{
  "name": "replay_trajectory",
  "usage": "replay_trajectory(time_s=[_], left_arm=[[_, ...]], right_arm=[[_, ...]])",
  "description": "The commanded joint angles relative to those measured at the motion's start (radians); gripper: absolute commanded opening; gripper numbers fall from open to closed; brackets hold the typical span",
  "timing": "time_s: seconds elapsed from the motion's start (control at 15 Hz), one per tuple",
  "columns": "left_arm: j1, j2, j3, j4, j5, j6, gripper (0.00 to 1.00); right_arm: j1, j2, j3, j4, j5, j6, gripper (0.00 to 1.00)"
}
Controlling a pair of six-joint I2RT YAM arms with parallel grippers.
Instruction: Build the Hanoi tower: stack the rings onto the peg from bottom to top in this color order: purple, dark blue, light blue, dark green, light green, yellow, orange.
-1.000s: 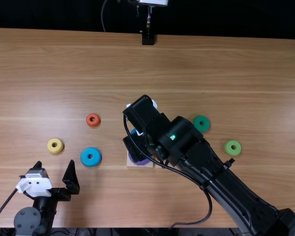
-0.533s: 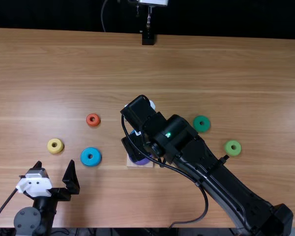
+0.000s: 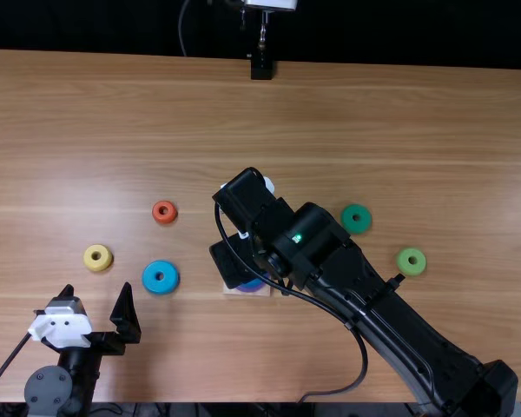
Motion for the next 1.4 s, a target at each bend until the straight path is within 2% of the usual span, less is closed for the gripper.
replay_trajectory(time_s=[0.0, 0.2, 0.33, 0.47, 0.6, 0.8, 0.87, 0.93, 1.0, 1.07, 1.13, 1.2, 1.33], left_arm=[[0.002, -0.012, -0.055, -0.019, 0.012, 0.004, 1.0], [0.002, -0.012, -0.055, -0.019, 0.012, 0.004, 1.0], [0.002, -0.012, -0.055, -0.019, 0.012, 0.004, 1.0], [0.002, -0.012, -0.055, -0.019, 0.012, 0.004, 1.0], [0.002, -0.012, -0.055, -0.019, 0.012, 0.004, 1.0], [0.002, -0.012, -0.055, -0.019, 0.012, 0.004, 1.0], [0.002, -0.012, -0.055, -0.019, 0.012, 0.004, 1.0], [0.002, -0.012, -0.055, -0.019, 0.012, 0.004, 1.0], [0.002, -0.012, -0.055, -0.019, 0.012, 0.004, 1.0], [0.002, -0.012, -0.055, -0.019, 0.012, 0.004, 1.0], [0.002, -0.012, -0.055, -0.019, 0.012, 0.004, 1.0], [0.002, -0.012, -0.055, -0.019, 0.012, 0.004, 1.0], [0.002, -0.012, -0.055, -0.019, 0.012, 0.004, 1.0]], right_arm=[[0.002, 0.0, -0.004, 0.015, 0.012, 0.008, 1.0], [-0.035, -0.006, -0.013, 0.155, 0.016, 0.008, 1.0], [-0.125, -0.096, -0.018, 0.201, 0.017, 0.006, 1.0], [-0.227, -0.244, -0.069, 0.207, 0.01, -0.009, 1.0], [-0.329, -0.337, -0.185, 0.29, 0.008, -0.013, 1.0], [-0.477, -0.576, -0.457, 0.538, 0.008, -0.014, 1.0], [-0.526, -0.642, -0.538, 0.619, 0.008, -0.033, 1.0], [-0.575, -0.711, -0.61, 0.682, 0.006, -0.081, 1.0], [-0.609, -0.764, -0.675, 0.719, 0.004, -0.142, 1.0], [-0.639, -0.817, -0.74, 0.743, 0.001, -0.186, 1.0], [-0.675, -0.879, -0.805, 0.761, -0.001, -0.211, 1.0], [-0.708, -0.946, -0.88, 0.781, -0.003, -0.223, 1.0], [-0.741, -1.067, -1.033, 0.829, -0.001, -0.224, 1.0]])
